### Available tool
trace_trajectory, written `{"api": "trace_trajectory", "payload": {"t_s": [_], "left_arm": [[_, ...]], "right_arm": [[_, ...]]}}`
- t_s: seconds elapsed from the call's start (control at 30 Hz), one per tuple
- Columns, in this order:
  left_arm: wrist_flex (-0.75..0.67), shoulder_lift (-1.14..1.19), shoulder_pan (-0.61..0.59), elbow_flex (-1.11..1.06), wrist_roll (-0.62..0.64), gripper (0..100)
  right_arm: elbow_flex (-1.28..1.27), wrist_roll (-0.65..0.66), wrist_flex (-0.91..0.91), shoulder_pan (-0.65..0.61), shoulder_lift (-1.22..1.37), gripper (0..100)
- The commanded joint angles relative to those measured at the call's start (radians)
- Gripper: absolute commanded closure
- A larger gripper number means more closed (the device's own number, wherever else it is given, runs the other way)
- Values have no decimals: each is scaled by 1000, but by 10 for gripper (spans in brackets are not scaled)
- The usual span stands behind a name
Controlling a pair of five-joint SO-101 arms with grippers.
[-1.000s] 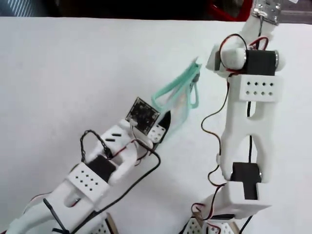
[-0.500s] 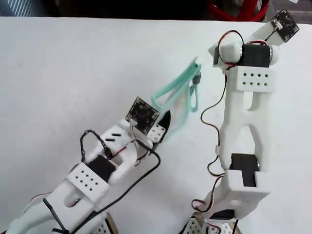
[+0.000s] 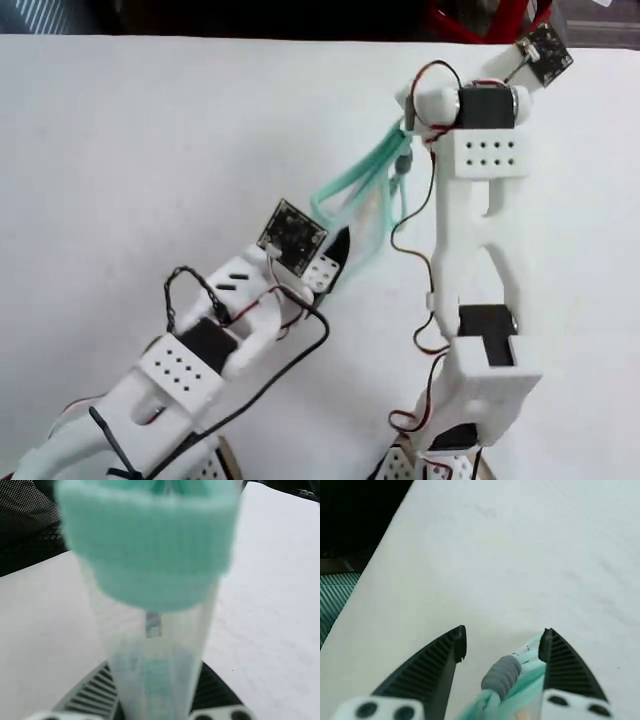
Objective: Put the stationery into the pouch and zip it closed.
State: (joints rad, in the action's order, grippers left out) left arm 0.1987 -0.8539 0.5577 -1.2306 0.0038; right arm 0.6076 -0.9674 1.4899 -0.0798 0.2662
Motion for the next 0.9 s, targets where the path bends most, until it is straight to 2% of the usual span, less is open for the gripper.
{"api": "trace_trajectory", "payload": {"t_s": [0.0, 0.17, 0.6, 0.77, 0.87], "left_arm": [[-26, 1, -15, 18, -6, 963], [-26, 1, -12, 18, -6, 963], [-25, 1, -8, 18, -6, 963], [-25, 1, -10, 18, -6, 963], [-25, 1, -8, 18, -6, 963]], "right_arm": [[35, -25, -30, 21, 19, 765], [35, -28, -101, 15, 59, 765], [34, -29, -99, -68, 21, 765], [35, -29, -128, -62, 21, 770], [26, -29, -186, -30, 22, 812]]}}
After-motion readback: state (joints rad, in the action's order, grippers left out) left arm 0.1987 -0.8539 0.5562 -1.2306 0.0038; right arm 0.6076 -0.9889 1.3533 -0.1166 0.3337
